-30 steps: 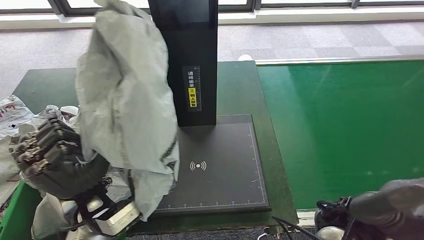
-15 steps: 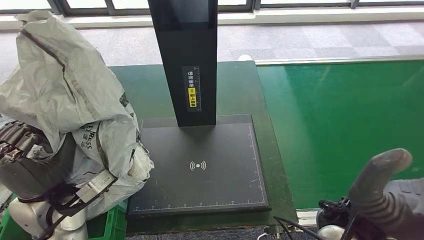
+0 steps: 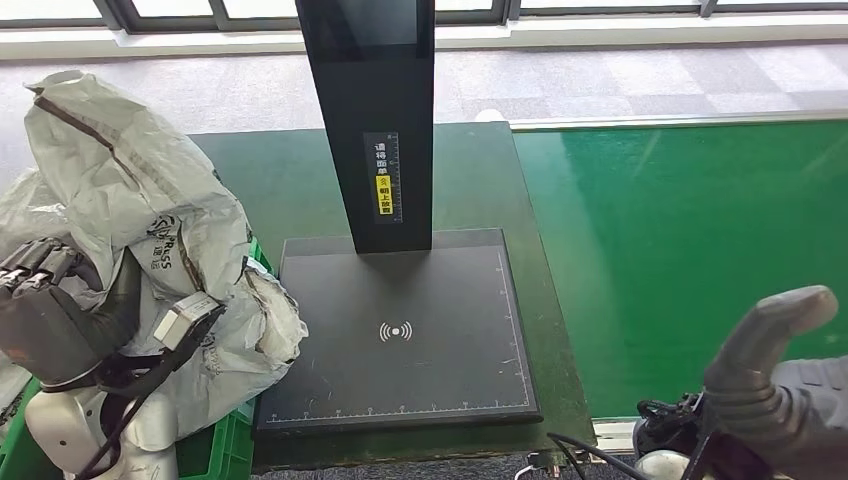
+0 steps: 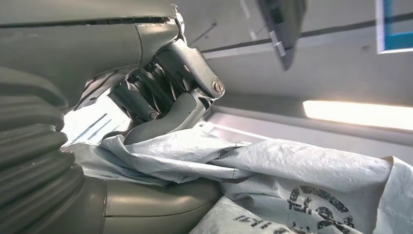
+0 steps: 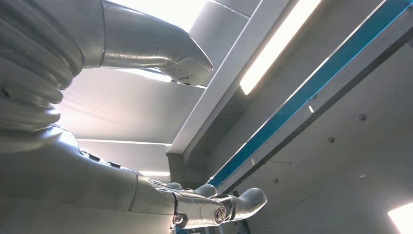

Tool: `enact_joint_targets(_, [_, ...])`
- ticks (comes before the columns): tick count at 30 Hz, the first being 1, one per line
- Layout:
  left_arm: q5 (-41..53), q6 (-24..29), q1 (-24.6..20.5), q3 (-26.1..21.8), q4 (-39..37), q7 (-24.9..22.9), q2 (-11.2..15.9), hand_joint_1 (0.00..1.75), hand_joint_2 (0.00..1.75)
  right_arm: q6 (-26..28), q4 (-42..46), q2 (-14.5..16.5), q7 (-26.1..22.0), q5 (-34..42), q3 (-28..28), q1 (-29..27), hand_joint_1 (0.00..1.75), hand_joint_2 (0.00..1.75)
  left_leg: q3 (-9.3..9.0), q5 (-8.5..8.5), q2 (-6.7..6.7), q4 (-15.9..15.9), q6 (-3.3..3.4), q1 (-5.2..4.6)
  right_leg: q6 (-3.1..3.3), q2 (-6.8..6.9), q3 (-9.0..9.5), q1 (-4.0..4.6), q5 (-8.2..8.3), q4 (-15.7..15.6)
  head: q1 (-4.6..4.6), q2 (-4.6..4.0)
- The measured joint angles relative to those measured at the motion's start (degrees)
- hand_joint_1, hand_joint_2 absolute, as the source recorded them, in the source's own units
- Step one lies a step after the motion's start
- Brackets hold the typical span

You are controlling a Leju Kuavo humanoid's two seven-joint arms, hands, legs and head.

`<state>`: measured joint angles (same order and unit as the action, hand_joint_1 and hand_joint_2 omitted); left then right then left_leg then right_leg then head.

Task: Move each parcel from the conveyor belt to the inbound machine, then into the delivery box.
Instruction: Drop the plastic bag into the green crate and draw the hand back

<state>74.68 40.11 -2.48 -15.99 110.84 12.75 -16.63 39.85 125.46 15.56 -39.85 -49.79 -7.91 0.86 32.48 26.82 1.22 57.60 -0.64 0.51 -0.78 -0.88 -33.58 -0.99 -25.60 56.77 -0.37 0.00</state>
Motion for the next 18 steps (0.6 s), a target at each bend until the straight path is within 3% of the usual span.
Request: enact_joint_targets(18, [1.32,0.00,0.41,-2.80,-2.46,-3.01,-0.04,1.75,1.75,0.00,-0.12,0.01,-0.07,0.51,0.00,0.01,0.00,1.75,0.01,0.00,0.01,0.00,0.00,0.00,0.00,0.01,0.00,0.00,0.00,0.00,0.00,0.00])
